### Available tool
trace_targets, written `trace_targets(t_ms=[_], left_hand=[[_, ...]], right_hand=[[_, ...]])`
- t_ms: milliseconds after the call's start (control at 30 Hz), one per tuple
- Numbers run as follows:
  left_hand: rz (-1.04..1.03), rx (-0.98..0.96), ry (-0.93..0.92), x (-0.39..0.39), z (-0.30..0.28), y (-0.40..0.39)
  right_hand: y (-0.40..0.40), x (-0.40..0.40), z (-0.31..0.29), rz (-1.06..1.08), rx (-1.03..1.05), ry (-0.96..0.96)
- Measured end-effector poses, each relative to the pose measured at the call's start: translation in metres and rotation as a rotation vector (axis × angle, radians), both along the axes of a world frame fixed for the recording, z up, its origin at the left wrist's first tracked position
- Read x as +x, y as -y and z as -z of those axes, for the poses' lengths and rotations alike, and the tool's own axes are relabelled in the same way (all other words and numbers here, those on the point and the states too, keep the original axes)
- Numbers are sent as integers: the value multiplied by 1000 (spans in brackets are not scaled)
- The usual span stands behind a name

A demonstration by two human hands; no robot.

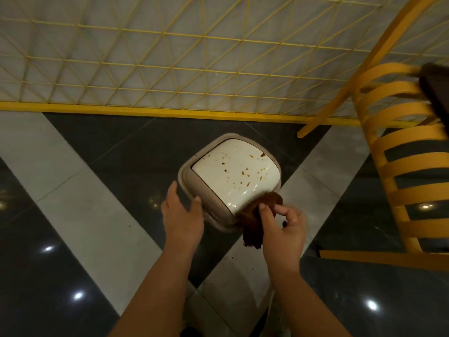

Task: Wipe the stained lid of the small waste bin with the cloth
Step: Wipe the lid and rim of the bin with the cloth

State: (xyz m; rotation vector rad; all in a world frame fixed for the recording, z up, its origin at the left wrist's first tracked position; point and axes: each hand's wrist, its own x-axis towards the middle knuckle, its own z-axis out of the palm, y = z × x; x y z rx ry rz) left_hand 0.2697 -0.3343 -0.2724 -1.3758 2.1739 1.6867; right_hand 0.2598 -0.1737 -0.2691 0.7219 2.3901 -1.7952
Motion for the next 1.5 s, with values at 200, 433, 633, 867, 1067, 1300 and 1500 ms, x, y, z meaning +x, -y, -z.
trace_targets(t_ms=[200,433,633,867,1067,1300,1500], left_hand=[[541,-430,-100,13,-36,-26],[331,-152,-85,7,-27,-26],[-198,562,203,11,-1,-27],[-317,500,48,6,27,-41],[-276,516,22,1,30,-33],[-253,546,23,1,36,-32],[-219,511,5,2,37,-33]], right_hand=[[0,-10,-7,-33,-87,-13],[-2,19,23,-64,-89,113],[18,40,48,98,-208,269],[42,33,54,172,-250,242],[33,-7,50,253,-248,288],[11,-66,42,420,-237,276],[50,9,45,334,-362,404]])
